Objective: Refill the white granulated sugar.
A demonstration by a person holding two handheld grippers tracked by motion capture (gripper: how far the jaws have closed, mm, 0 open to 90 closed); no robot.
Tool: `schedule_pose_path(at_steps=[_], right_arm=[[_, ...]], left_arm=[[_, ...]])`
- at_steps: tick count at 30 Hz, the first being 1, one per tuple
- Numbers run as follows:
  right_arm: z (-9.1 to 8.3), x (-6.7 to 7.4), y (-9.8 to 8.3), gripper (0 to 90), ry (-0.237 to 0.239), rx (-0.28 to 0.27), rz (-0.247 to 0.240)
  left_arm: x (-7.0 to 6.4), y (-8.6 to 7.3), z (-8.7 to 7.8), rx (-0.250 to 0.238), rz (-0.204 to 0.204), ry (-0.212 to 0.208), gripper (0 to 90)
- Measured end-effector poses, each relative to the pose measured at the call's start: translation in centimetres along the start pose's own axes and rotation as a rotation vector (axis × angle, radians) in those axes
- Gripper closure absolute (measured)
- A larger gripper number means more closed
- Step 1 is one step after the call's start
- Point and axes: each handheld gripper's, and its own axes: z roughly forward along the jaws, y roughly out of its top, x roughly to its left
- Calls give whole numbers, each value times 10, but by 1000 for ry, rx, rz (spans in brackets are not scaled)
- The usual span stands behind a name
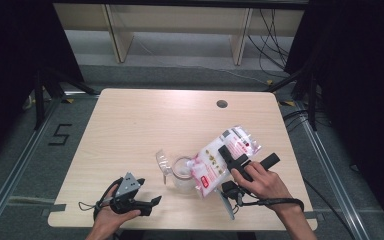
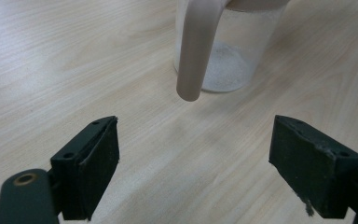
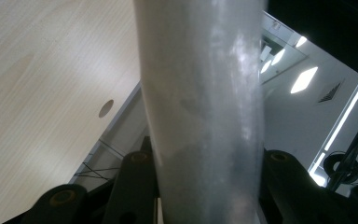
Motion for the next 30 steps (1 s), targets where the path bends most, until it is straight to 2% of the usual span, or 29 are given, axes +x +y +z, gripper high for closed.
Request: schedule_pose_path(at_steps=[1, 2, 6, 7, 8, 12, 13, 15, 21, 22, 30], right_arm=[[0, -1, 0, 684, 0, 5, -17], [1, 0, 0, 684, 5, -1, 0], [1, 1, 0, 685, 12, -1, 1], [2, 0, 0, 685, 35, 1, 1], [2, 0, 0, 685, 20, 2, 0], [1, 0, 0, 685, 16, 2, 1], [0, -1, 0, 685, 26, 11, -13], [1, 0, 0, 685, 11, 3, 0], [0, -1, 0, 685, 12, -1, 3], [0, 0, 0, 686, 12, -1, 3], [-1, -1, -3, 702, 16, 9, 11]], left_arm=[[0, 0, 0, -2, 0, 1, 155], [-1, 0, 1, -8, -10, -4, 155], [-1, 0, 1, -9, -13, -7, 156], [-1, 0, 1, -10, -11, -8, 156], [-1, 0, 1, -9, -10, -9, 156], [-1, 0, 1, -15, -16, -10, 156], [-2, 0, 1, -18, -19, -8, 155], [-2, 0, 2, -26, -31, -11, 156], [0, 0, 0, -2, -3, -3, 156], [-2, 0, 1, -22, -39, -11, 155], [-1, 0, 0, -15, -17, -11, 156]])
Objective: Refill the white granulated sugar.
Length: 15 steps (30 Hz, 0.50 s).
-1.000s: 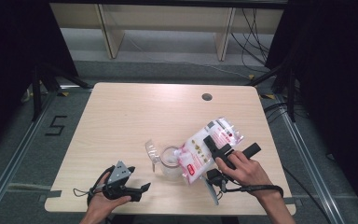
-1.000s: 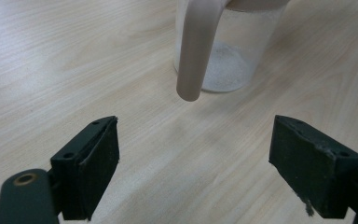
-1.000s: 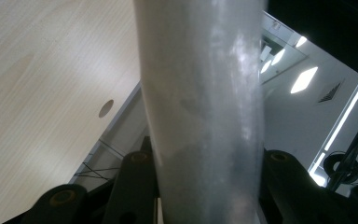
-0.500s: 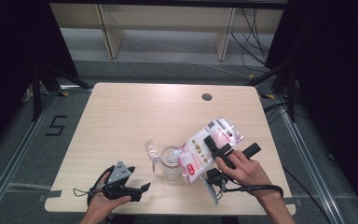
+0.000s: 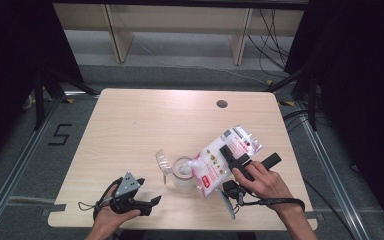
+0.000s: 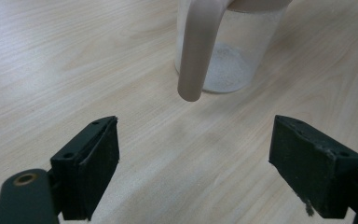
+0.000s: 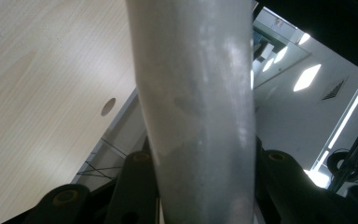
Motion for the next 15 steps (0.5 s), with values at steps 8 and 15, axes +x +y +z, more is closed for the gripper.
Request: schedule_pose_path(at_steps=[8, 15], right_arm=[[2, 5, 1, 723, 2, -19, 10], [5, 9, -1, 728, 19, -17, 17]], left_arm=[[0, 0, 0, -4, -6, 1, 156], [0, 0, 0, -2, -5, 1, 156]])
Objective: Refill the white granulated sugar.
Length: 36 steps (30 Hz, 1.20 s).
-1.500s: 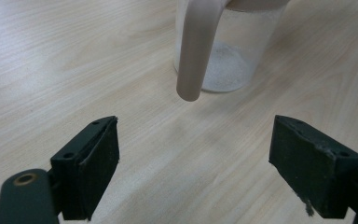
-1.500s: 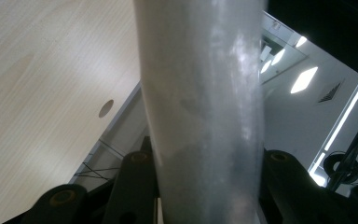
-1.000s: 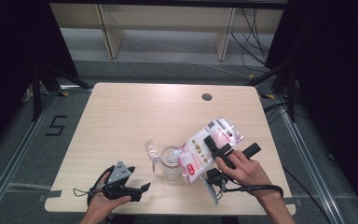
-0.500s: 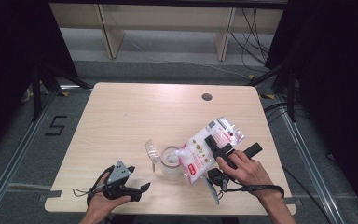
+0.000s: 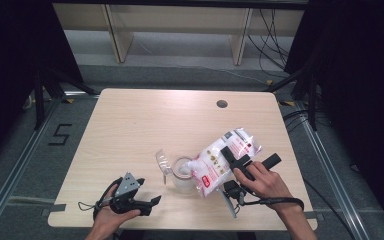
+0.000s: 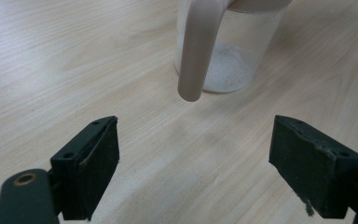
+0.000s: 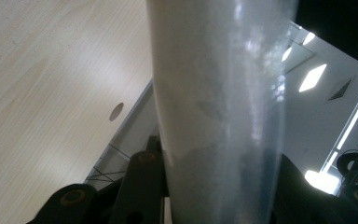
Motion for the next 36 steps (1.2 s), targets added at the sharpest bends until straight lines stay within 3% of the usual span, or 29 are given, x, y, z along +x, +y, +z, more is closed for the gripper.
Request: schedule_pose_path(at_steps=[36], right_arm=[[-3, -2, -2, 734, -32, -6, 15]], left_arm=[[0, 0, 0, 1, 3, 3, 156]])
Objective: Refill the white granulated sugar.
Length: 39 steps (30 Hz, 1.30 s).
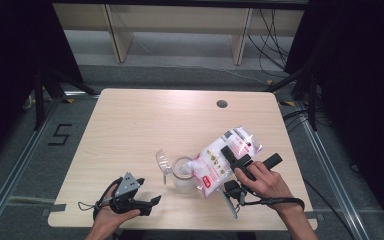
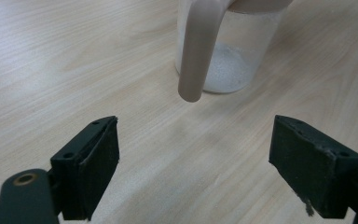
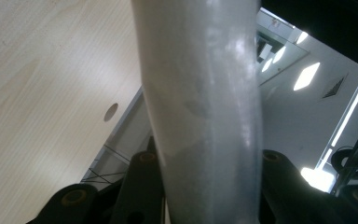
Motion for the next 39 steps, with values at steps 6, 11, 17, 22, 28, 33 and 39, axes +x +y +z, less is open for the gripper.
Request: schedule_pose_path(at_steps=[6, 11, 17, 22, 28, 33, 39], right_arm=[[0, 0, -1, 740, -6, -2, 11], [1, 0, -2, 745, -7, -3, 7], [1, 2, -1, 749, 1, -1, 14], [2, 3, -2, 751, 7, -1, 12], [2, 3, -2, 751, 7, 0, 18], [3, 4, -3, 752, 4, -10, 10], [4, 6, -3, 752, 14, -3, 19]], left_arm=[[0, 0, 0, -1, 1, -2, 156], [0, 0, 0, -1, 4, -2, 156], [0, 0, 0, -1, -2, 1, 156], [-1, 0, 0, -4, -15, -2, 156], [-1, 0, -1, -1, -7, 3, 155], [0, 0, -1, -1, -1, 3, 156], [-1, 0, 0, -3, -10, 6, 156]])
